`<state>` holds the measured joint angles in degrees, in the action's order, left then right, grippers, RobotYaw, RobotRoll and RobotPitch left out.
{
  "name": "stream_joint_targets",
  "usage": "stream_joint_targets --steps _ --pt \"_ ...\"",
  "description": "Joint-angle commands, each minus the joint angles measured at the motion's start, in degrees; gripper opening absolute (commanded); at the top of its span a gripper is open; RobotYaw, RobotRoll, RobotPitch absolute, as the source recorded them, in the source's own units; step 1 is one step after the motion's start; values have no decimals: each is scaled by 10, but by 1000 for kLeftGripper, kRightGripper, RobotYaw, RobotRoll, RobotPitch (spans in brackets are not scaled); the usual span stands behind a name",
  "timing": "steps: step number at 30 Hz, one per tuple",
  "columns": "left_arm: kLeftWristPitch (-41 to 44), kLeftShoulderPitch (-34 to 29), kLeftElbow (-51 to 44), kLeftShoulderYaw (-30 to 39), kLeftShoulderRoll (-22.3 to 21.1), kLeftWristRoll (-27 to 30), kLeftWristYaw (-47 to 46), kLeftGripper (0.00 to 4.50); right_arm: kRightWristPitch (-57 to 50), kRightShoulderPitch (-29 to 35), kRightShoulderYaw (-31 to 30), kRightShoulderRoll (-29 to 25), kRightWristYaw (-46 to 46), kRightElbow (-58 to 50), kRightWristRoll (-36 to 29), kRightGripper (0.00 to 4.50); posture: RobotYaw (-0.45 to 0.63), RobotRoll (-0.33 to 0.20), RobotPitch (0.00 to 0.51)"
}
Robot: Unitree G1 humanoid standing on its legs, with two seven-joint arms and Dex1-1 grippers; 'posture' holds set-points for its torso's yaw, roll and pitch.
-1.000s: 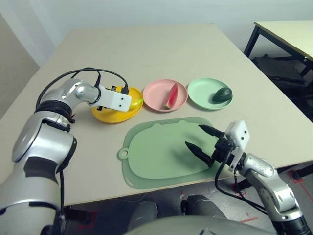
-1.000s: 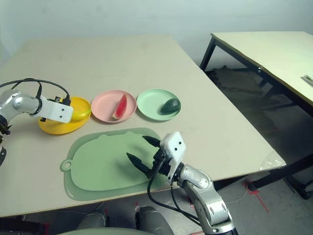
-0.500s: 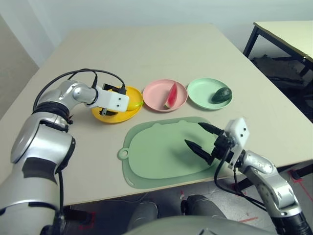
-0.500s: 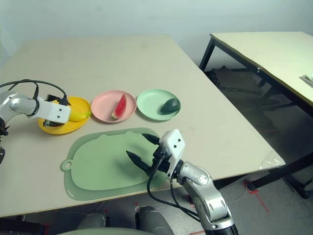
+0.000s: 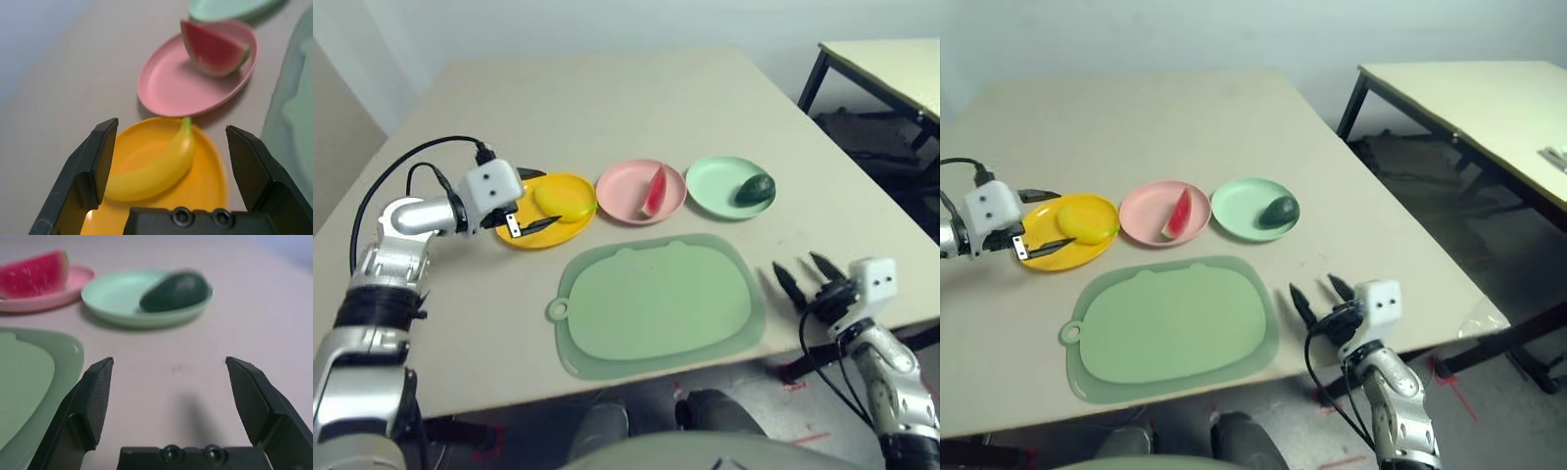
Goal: Place the fruits into color-matched plates.
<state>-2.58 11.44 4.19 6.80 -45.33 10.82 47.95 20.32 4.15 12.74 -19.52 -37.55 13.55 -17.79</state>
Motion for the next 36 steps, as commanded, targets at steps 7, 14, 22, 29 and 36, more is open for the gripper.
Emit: stream_joint_targets --steps 7,14,22,29,36 --pt "99 -223 -128 42 183 11 -192 4490 164 -21 -20 -16 -143 181 -13 4500 84 0 0" --pt "52 -287 -42 101 250 21 -248 4490 151 -17 -30 -12 -164 171 -24 4500 79 0 0" --pt "12 -300 -4 117 256 26 -251 4490 109 16 -15 -6 -155 108 -63 4500 92 0 0" --pt "-6 -280 6 154 246 58 -253 4490 -3 31 63 2 -68 50 -143 4500 77 0 0" --pt "4 -246 -35 195 259 123 -263 4490 -4 1 79 2 -55 58 -131 4500 89 0 0"
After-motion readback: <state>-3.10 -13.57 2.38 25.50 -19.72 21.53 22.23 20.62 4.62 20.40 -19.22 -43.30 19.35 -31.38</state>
